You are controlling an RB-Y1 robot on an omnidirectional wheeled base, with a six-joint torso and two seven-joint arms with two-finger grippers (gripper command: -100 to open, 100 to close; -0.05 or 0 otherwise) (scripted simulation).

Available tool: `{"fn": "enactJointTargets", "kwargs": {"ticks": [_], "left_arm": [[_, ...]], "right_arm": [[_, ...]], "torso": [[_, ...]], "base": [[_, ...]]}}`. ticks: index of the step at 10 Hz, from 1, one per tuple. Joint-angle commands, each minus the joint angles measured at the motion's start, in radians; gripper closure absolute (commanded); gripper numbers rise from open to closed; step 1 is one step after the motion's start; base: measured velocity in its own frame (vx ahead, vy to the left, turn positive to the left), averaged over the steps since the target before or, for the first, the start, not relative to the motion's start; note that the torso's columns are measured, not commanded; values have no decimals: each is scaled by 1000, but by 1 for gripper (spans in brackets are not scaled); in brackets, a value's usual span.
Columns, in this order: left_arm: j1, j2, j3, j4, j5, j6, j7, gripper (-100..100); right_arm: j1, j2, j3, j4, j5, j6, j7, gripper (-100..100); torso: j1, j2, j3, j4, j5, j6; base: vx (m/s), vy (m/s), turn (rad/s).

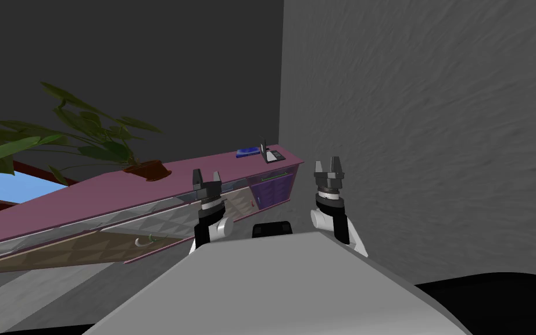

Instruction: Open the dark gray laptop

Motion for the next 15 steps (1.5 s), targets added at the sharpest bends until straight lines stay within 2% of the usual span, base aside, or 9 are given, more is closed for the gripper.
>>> {"fn": "enactJointTargets", "kwargs": {"ticks": [1,9,10,11,13,14,15], "left_arm": [[0,0,0,0,0,0,0,0],[0,0,0,0,0,0,0,0],[0,0,0,0,0,0,0,0],[0,0,0,0,0,0,0,0],[0,0,0,0,0,0,0,0],[0,0,0,0,0,0,0,0],[0,0,0,0,0,0,0,0]], "right_arm": [[0,0,0,0,0,0,0,0],[0,0,0,0,0,0,0,0],[-20,-40,3,7,24,-3,-3,-100],[-39,-68,6,14,49,-6,-5,-100],[-98,-120,16,35,107,-16,-13,-100],[-98,-120,16,35,122,-16,-13,-100],[-135,-143,22,48,156,-22,-18,-100]], "torso": [[0,40,-82,41,0,0],[0,618,-1234,617,0,0],[0,691,-1382,691,0,0],[-1,725,-1451,724,0,0],[-1,737,-1475,737,0,0],[-1,738,-1476,738,0,0],[0,738,-1476,738,0,0]], "base": [[0,0,0],[0,0,0],[2,-10,-12],[-14,-26,-17],[-18,-45,-23],[-19,-46,-7],[-23,-38,-21]]}}
